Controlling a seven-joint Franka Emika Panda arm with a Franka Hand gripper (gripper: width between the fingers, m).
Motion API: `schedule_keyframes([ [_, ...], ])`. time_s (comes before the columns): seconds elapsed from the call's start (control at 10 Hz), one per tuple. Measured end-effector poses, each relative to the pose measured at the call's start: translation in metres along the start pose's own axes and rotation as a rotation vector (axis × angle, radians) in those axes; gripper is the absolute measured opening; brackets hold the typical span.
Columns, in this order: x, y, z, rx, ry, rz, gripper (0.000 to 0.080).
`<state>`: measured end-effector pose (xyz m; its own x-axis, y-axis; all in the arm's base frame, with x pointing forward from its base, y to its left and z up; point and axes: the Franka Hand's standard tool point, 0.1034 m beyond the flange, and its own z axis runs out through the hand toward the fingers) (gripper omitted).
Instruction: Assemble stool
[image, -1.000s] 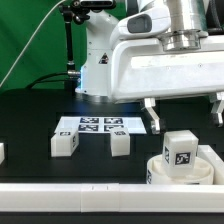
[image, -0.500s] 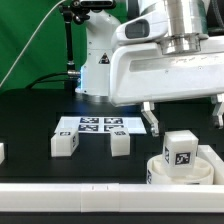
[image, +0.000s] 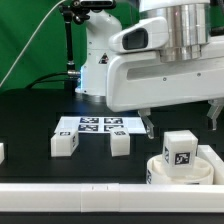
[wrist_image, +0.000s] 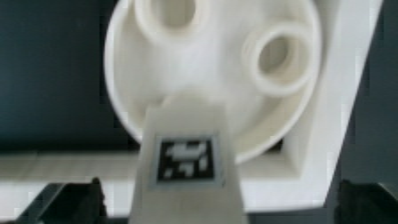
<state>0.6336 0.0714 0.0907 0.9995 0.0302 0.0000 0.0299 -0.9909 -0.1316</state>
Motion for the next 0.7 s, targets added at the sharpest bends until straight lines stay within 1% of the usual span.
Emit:
schedule_keyframes([
  [0.1,0.003,0.0,-0.001,0.002,-0.011,0.0,0.0649],
  [0.2,0.005,0.0,0.0,-0.001,0.0,0.021,0.0649],
  [0.3,0.005,0.003,0.002,-0.004,-0.002,0.048,0.0649],
  [0.4,0.008,0.008,0.002,-0.008,-0.004,0.044,0.0649],
  [0.5,0.012,0.01,0.0,-0.01,0.003,0.034,0.0649],
  [0.7,0.012,0.011,0.001,-0.009,0.004,0.032,0.0649],
])
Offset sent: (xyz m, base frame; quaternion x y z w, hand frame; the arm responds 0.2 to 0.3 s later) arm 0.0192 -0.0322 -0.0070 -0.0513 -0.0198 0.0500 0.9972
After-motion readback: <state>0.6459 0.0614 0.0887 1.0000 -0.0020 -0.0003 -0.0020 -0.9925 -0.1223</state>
